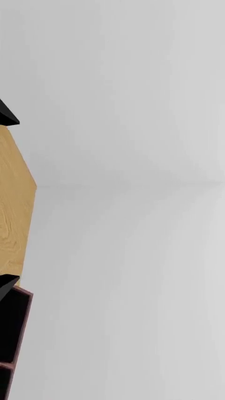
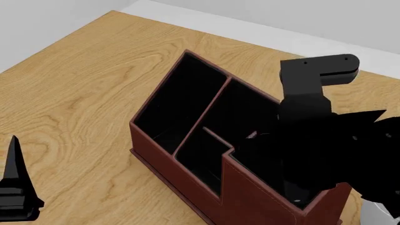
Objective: Pick up the book and place it in the right compartment of the caddy.
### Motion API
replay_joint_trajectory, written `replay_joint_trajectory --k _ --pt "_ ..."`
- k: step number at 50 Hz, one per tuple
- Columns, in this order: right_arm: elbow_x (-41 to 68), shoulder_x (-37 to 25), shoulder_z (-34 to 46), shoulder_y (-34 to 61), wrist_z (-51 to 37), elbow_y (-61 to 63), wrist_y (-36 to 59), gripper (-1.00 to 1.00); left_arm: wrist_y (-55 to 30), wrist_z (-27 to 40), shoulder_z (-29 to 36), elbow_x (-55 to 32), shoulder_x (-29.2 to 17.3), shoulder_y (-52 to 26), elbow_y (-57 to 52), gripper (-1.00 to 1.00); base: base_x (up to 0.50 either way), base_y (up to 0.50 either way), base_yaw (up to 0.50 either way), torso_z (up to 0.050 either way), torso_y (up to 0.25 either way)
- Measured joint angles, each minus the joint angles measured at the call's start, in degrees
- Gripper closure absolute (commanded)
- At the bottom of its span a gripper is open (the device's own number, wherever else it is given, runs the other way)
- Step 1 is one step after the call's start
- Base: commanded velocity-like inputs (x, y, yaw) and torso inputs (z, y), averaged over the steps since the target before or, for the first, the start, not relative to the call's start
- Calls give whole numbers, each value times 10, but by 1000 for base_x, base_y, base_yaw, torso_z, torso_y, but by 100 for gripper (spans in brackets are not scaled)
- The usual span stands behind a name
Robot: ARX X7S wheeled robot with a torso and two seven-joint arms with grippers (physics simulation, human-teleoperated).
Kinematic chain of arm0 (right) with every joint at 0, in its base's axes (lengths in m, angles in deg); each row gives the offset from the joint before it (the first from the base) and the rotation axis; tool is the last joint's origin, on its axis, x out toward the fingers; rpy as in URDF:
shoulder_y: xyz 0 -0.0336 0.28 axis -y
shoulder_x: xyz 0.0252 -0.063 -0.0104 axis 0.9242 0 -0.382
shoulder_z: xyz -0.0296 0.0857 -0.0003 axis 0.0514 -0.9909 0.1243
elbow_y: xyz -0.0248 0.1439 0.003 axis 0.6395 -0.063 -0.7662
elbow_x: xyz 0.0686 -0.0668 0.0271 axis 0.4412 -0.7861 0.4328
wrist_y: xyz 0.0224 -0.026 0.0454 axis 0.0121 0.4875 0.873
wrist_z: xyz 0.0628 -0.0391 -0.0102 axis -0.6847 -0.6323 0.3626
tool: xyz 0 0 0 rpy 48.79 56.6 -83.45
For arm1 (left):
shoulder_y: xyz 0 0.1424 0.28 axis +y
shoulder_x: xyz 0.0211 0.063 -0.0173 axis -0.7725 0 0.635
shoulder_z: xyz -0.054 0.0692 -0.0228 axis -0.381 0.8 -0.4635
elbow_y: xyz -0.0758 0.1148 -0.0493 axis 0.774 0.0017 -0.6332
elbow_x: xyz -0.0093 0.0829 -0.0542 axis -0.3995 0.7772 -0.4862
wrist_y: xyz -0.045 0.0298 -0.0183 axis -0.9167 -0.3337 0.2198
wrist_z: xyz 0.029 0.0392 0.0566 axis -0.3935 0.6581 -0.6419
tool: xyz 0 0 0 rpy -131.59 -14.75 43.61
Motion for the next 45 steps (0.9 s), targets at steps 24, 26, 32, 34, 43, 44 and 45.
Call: replay_joint_trajectory --k 24,26,32,34,43,44,45 --pt "-27 11 13 -25 33 -29 -21 -100 0 2 3 1 -2 0 0 -100 0 0 0 0 1" --pt "-31 11 11 -23 33 -29 -19 -100 0 3 4 0 -2 0 0 -100 0 0 0 0 0" --pt "-37 8 7 -19 28 -27 -14 -100 1 3 4 0 -3 0 1 -100 0 0 0 0 0" --pt "-38 6 5 -17 25 -25 -12 -100 2 3 5 1 -3 -1 2 -100 0 0 0 0 0" --pt "-32 -2 -1 -6 8 -16 -1 -100 4 3 6 1 -3 -1 4 -100 0 0 0 0 0" --pt "-31 -3 -1 -5 6 -15 1 -100 4 3 6 1 -3 -1 4 -100 0 0 0 0 0" --pt "-29 -3 -2 -3 3 -13 2 -100 4 3 6 1 -3 -1 4 -100 0 0 0 0 0"
